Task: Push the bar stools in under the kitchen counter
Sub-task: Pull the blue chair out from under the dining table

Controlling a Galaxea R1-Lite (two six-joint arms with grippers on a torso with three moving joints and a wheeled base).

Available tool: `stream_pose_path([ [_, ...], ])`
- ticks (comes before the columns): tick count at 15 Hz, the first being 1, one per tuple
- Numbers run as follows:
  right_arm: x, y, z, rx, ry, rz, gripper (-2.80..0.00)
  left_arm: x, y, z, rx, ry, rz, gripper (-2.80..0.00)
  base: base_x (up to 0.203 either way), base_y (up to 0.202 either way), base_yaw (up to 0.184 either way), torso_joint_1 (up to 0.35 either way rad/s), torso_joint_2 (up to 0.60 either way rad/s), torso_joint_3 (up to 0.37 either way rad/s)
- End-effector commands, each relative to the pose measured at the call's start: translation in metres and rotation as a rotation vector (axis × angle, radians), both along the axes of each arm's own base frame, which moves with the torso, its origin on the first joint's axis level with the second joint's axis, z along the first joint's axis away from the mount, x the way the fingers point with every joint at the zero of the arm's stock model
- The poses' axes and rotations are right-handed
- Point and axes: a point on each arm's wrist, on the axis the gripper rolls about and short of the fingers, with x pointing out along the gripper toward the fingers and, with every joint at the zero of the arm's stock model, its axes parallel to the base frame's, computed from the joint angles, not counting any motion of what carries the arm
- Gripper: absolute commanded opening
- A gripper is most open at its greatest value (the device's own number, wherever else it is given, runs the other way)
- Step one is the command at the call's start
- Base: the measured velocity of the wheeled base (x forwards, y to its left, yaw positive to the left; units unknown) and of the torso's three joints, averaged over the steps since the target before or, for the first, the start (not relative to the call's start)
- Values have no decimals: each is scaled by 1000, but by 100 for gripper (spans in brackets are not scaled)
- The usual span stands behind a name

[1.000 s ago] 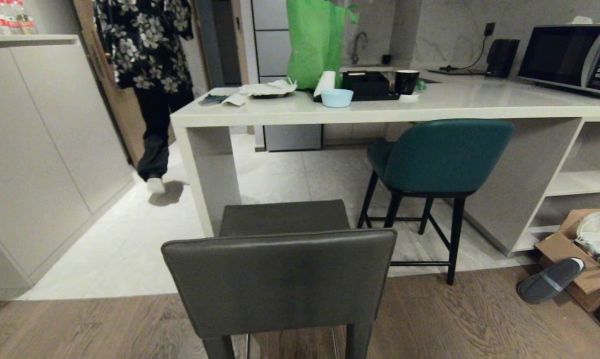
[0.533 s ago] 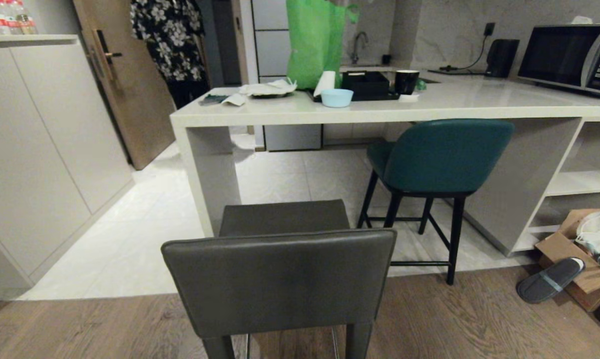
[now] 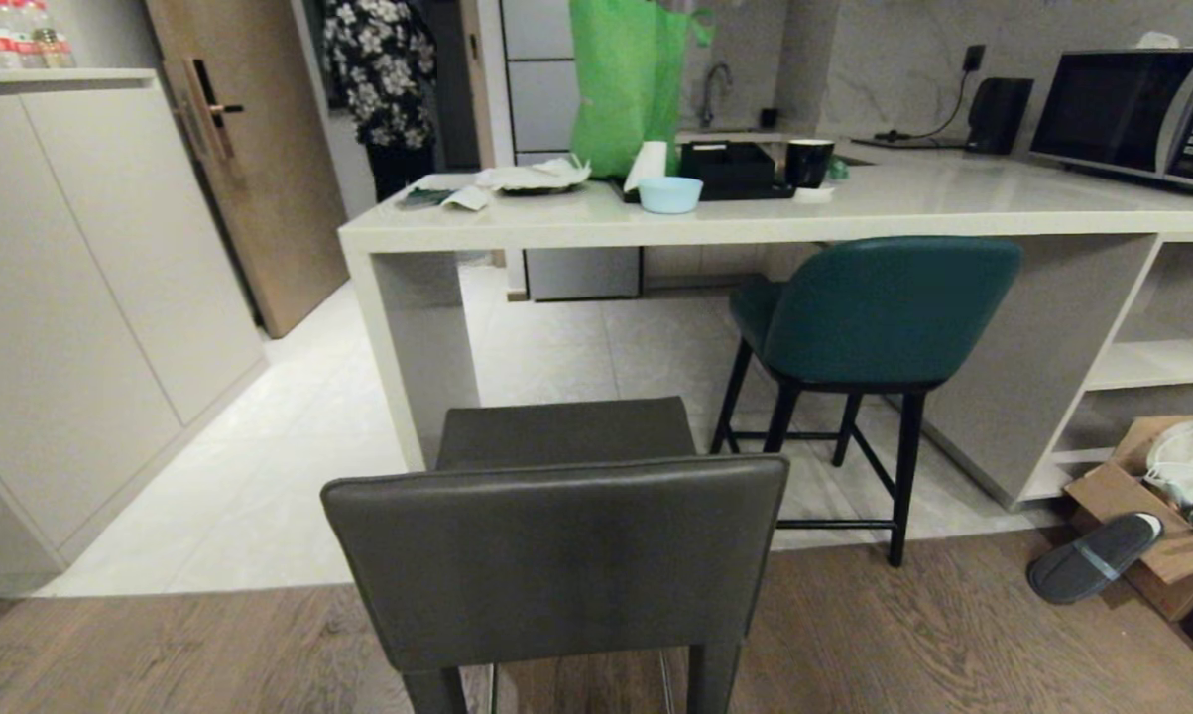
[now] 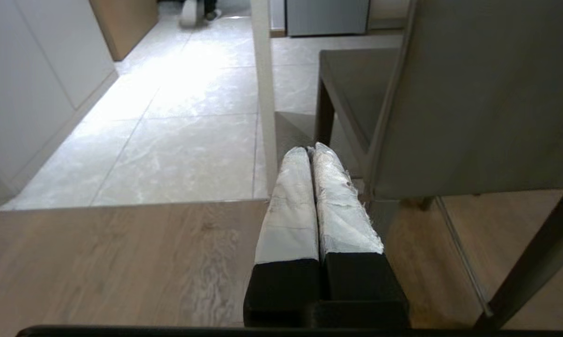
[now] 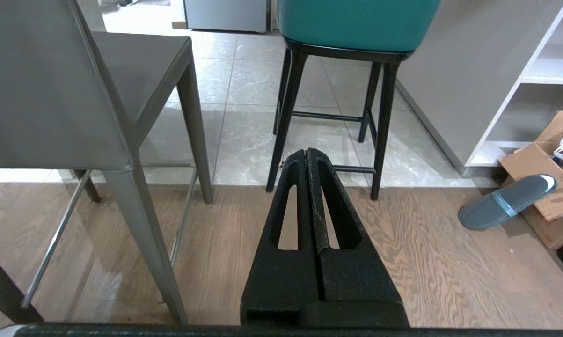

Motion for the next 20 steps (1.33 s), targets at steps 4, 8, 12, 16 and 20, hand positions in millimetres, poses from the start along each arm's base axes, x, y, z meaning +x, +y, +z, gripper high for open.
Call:
stream_pose_path([
  [4, 0, 0, 0, -1, 1, 1, -280, 0, 0, -1, -8, 6, 4, -280, 0, 0, 0, 0, 0, 0],
  [8, 0, 0, 0, 0, 2, 0, -280, 0, 0, -1, -8, 6, 4, -280, 0, 0, 0, 0, 0, 0],
  [12, 0, 0, 0, 0, 2, 0, -280, 0, 0, -1, -8, 4, 6, -280, 2, -147, 1, 4, 2, 0],
  [16, 0, 0, 0, 2, 2, 0, -280, 0, 0, -1, -10, 4, 4, -280, 0, -194, 3, 3, 4, 1],
  [20, 0, 0, 0, 2, 2, 0, -280, 0, 0, -1, -10, 4, 6, -280, 0, -196, 2, -1, 2, 1],
])
